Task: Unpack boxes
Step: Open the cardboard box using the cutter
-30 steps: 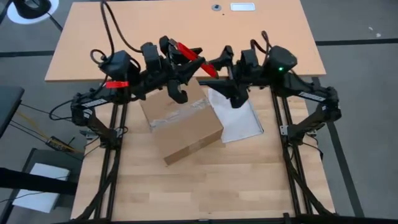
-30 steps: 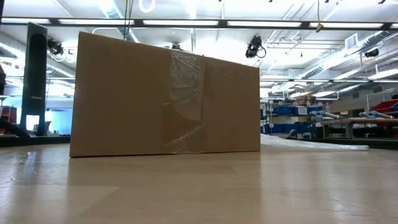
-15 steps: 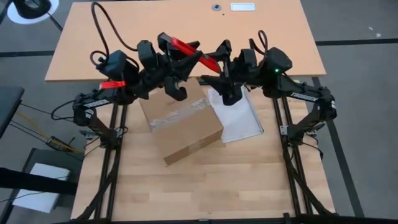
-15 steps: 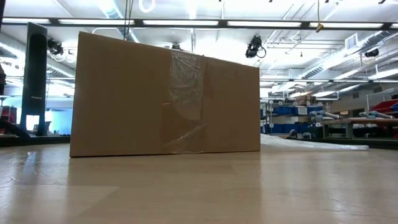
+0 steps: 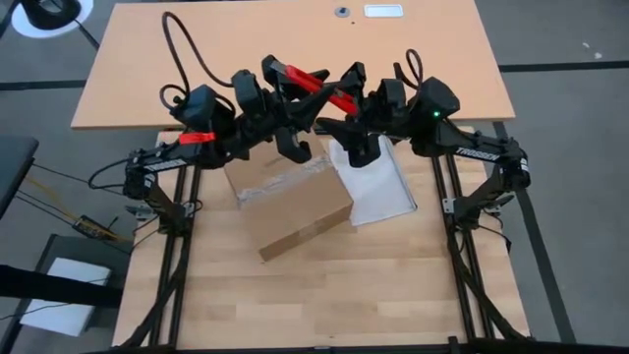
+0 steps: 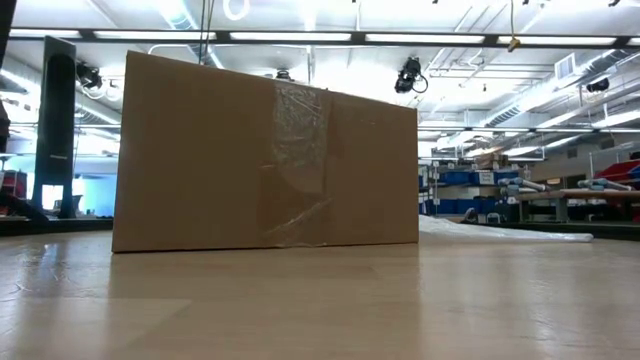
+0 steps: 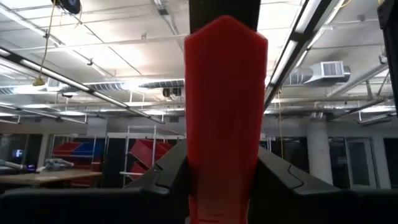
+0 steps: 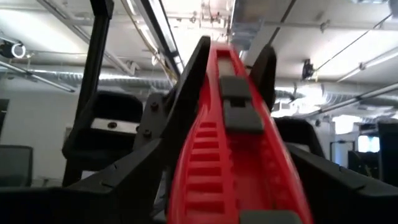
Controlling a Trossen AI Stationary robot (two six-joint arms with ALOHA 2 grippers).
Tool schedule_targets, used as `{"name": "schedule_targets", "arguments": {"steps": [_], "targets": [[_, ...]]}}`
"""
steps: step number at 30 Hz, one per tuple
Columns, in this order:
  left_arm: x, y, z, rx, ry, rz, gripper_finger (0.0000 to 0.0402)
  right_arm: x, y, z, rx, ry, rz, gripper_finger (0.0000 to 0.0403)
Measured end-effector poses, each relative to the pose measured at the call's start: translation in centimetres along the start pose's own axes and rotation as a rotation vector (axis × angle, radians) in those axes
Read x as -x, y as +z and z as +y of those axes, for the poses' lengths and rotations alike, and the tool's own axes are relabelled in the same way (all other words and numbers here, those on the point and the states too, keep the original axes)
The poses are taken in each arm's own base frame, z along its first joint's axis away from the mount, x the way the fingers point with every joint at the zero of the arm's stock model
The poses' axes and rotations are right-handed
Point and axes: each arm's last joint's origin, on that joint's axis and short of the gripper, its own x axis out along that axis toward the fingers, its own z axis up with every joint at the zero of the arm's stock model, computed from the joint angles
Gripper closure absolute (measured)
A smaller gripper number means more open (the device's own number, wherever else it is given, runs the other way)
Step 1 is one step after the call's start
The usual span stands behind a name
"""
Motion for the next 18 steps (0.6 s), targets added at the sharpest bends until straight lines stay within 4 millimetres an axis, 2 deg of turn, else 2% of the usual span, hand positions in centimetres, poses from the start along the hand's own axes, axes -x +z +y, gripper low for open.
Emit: {"name": "schedule_targets", "arguments": {"steps": [9,13,18], "targets": [[-0.02,-0.14,0.01,-0.003,-0.003,0.01,0.0267,0.09,0.36,0.05,-0.024,0.005,-0.017,0.01],[0.0,-0.13,0.0,-0.002,-0.004,0.013,0.0267,0.09,0.45,0.05,-0.02,0.006,-0.028,0.0123],[0.0,-0.16,0.0,-0.001,-0.004,0.017,0.0267,0.09,0.66,0.07,-0.016,0.011,-0.049,0.017]]}}
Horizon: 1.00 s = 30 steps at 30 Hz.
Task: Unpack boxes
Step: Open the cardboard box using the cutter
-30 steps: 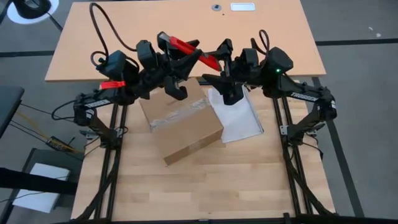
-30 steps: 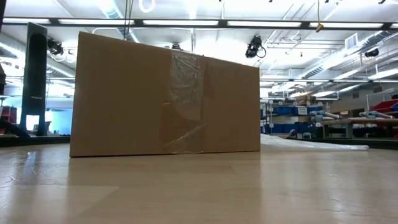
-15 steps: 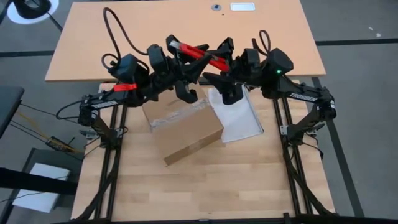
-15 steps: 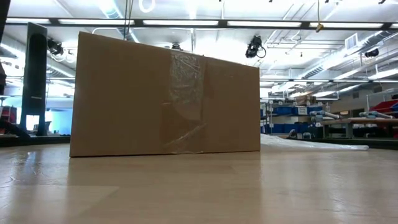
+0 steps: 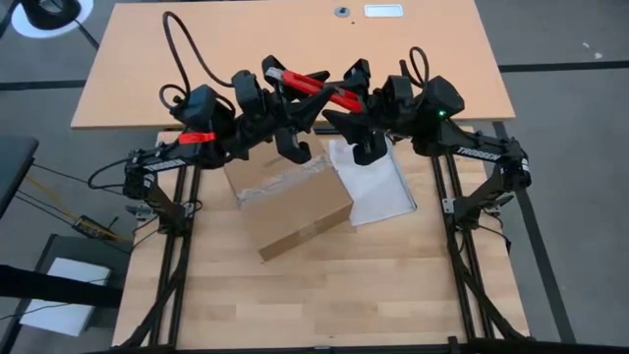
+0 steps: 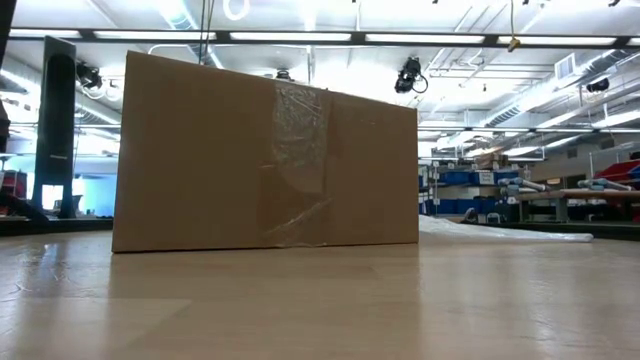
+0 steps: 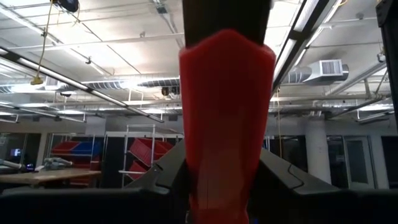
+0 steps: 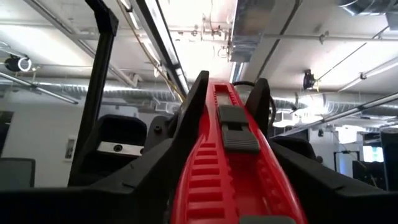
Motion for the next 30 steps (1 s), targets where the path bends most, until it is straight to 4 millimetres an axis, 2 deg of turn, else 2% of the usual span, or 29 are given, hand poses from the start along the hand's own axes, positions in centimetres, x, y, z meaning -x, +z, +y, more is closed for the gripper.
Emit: {"name": "schedule_targets", "arguments": {"steps": [5,16,27,30], "targets": [[0.0,-0.05,-0.03,-0.001,-0.004,0.006,0.0267,0.01,0.23,0.08,-0.004,0.029,-0.022,0.0198],[0.0,-0.12,-0.03,-0.002,-0.005,0.013,0.0267,0.02,0.51,0.08,0.003,0.031,-0.052,0.0212],[0.0,-0.15,0.02,-0.009,0.011,0.017,0.0267,0.03,0.49,-0.02,0.005,0.006,-0.051,0.0263],[0.0,-0.15,0.04,0.003,0.021,0.018,0.0249,0.02,0.46,-0.02,0.003,0.006,-0.048,0.0263]]}}
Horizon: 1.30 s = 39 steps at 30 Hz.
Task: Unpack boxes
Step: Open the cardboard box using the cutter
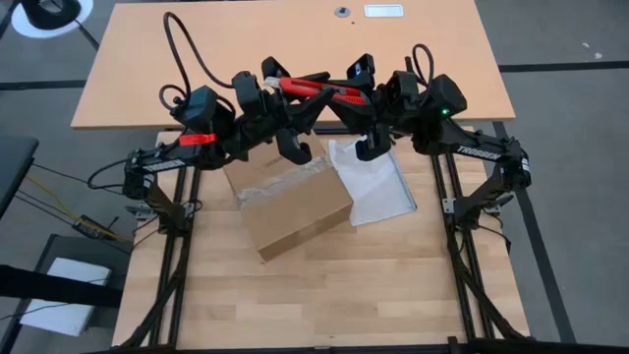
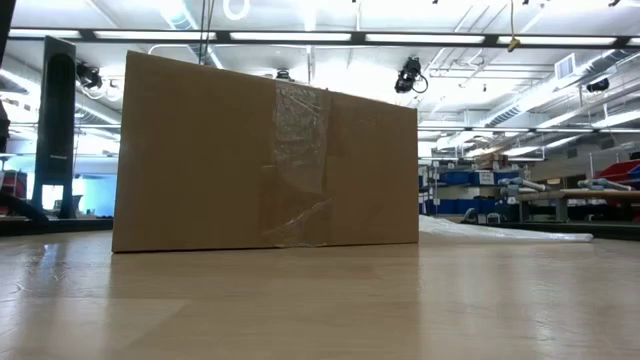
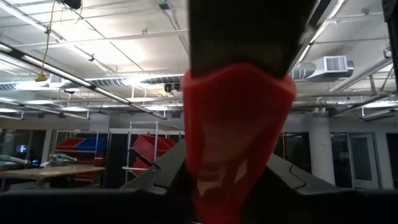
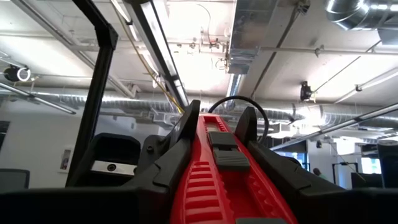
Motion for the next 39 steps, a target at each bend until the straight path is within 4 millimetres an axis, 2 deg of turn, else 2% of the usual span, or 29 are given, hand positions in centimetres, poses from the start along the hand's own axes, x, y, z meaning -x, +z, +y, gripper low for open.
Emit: {"name": "schedule_targets", "arguments": {"steps": [5,10,16,18,21,24,28,32,35,39], "targets": [[0.3,0.5,0.1,0.0,0.009,0.006,0.0207,0.0,0.1,0.0,0.0,-0.004,0.003,0.0263],[1.4,1.8,0.6,-0.018,0.039,0.078,0.0196,0.2,0.4,-0.1,0.007,-0.029,0.014,0.0263],[4.3,4.6,1.6,-0.05,0.093,0.2,0.0194,1.3,2.8,-0.5,0.07,-0.079,0.028,0.0263],[5.3,5.2,1.7,-0.049,0.112,0.253,0.0194,1.7,3.0,-0.7,0.079,-0.091,0.063,0.0263],[7.2,5.7,2.0,-0.026,0.134,0.38,0.0193,2.5,3.0,-1.2,0.095,-0.12,0.178,0.0263],[9.1,5.5,2.5,0.012,0.161,0.534,0.0193,4.2,3.9,-1.4,0.077,-0.15,0.32,0.0263],[10.9,3.7,2.8,0.027,0.205,0.789,0.0193,6.6,3.9,-1.6,0.048,-0.188,0.562,0.0263],[11.8,0.5,2.7,-0.009,0.261,1.016,0.0193,9.2,3.7,-1.6,0.021,-0.274,0.793,0.0263],[12.2,-2.6,2.4,-0.033,0.277,1.117,0.0193,10.8,3.6,-1.3,0.011,-0.326,0.93,0.0263],[12.5,-7.3,1.8,-0.023,0.23,1.216,0.0193,12.0,3.0,-1.2,0.024,-0.361,1.068,0.0263]]}}
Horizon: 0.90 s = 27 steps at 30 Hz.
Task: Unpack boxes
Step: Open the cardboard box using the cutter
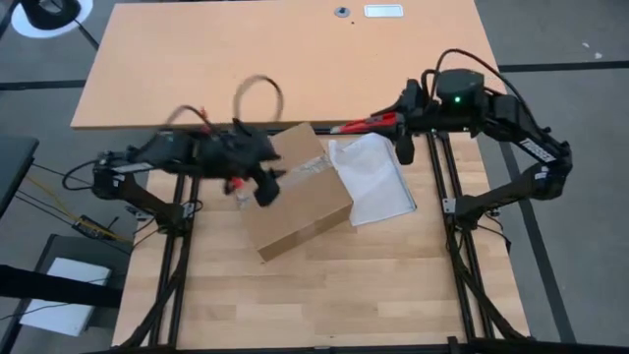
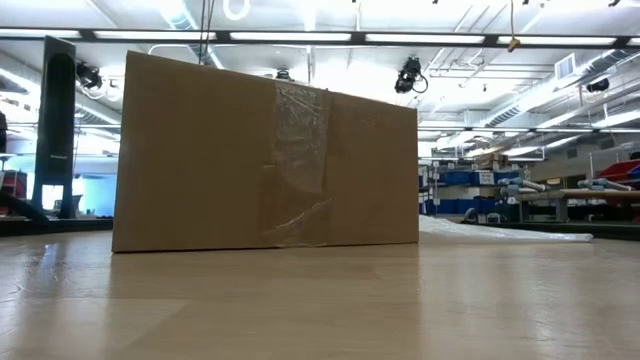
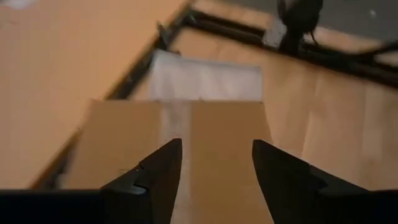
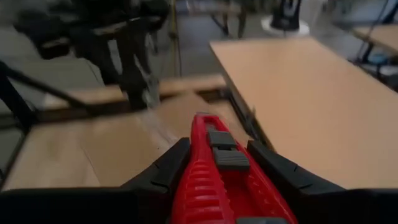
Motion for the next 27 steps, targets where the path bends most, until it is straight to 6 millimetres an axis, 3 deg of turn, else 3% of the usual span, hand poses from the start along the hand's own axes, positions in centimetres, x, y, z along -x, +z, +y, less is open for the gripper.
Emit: {"name": "schedule_targets", "arguments": {"steps": [4,9,16,21,27], "targets": [[-4.1,-1.8,-0.4,0.079,-0.005,0.006,0.0193,-0.2,-0.9,-0.4,0.049,-0.039,0.062,0.0263],[-8.1,-3.6,0.9,0.241,0.046,-0.026,0.0193,-1.9,-3.4,-1.4,0.092,-0.068,0.11,0.0263],[-12.0,-6.8,2.6,0.2,0.098,-0.012,0.0193,-4.4,-7.9,-3.0,0.038,-0.095,-0.02,0.0263],[-13.0,-9.1,1.3,-0.024,-0.014,0.057,0.02,-5.5,-10.5,-2.7,0.003,-0.04,-0.031,0.0263],[-11.7,-11.8,-0.9,-0.175,-0.079,0.266,0.0229,-5.2,-11.5,-1.8,0.023,0.006,0.004,0.0263]]}}
